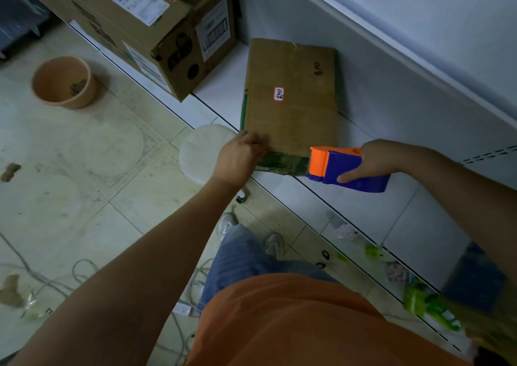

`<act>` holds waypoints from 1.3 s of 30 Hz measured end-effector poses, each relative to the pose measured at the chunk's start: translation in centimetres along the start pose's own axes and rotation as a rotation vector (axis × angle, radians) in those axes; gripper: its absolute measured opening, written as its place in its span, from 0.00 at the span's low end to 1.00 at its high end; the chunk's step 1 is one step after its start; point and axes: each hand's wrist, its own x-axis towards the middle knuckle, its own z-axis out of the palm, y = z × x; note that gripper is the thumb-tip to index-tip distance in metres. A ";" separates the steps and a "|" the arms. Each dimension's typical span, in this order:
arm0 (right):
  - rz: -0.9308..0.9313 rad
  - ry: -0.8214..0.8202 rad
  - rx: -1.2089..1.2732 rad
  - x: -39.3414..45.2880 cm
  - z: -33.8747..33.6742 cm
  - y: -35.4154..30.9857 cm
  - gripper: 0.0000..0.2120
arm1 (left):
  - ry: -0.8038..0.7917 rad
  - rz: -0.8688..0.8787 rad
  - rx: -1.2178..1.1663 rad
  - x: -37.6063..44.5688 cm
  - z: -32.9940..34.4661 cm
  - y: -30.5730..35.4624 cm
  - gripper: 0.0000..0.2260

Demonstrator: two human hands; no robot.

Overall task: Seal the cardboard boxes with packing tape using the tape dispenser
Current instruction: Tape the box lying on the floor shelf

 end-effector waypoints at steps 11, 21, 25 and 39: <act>-0.047 -0.004 0.003 0.4 0.3 0.3 0.30 | -0.006 0.200 0.213 0.3 1.1 -1.0 0.09; -0.052 -0.013 0.016 0.6 0.4 0.9 0.30 | -0.338 0.104 0.371 5.0 3.3 1.7 0.44; -0.052 -0.013 0.011 0.8 0.6 1.1 0.29 | -0.417 0.181 0.356 5.7 4.4 1.1 0.47; 0.012 0.029 0.100 -1.1 1.1 6.2 0.29 | -0.530 0.092 0.329 8.2 5.6 3.8 0.57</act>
